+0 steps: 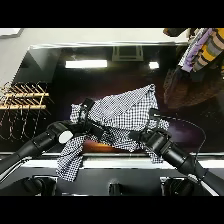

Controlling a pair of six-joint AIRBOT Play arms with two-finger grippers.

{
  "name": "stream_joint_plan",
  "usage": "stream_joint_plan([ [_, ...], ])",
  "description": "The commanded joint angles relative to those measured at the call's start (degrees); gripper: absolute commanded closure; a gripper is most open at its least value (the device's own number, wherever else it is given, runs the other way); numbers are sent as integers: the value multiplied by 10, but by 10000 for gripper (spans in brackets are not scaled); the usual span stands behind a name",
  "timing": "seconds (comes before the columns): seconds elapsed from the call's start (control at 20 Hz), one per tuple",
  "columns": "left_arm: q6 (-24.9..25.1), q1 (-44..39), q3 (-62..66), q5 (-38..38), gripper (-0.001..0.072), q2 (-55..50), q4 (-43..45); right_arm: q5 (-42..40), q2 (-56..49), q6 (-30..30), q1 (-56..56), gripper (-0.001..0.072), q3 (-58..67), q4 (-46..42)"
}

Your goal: Fold the clothes and pants, and hang the long-sleeved shirts on hangers.

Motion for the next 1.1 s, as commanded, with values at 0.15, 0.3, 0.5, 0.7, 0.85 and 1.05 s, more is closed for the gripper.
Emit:
stream_joint_plan([
  [0.15,-1,-3,5,8,186,-44,0,11,0,3,0,678,3,21],
  [0.3,-8,-3,7,5,691,-76,-9,39,0,2,0,678,31,20],
  [0.5,-22,33,133,-191,688,-68,-9,157,0,-30,-38,678,130,10],
  [0.7,-24,77,376,-419,688,-64,-10,217,0,-109,-124,679,310,12],
  [0.85,-55,91,545,-482,688,-63,-10,245,0,-146,-142,680,458,10],
  [1.05,-68,90,714,-510,688,-58,-20,253,0,-206,-142,680,632,33],
])
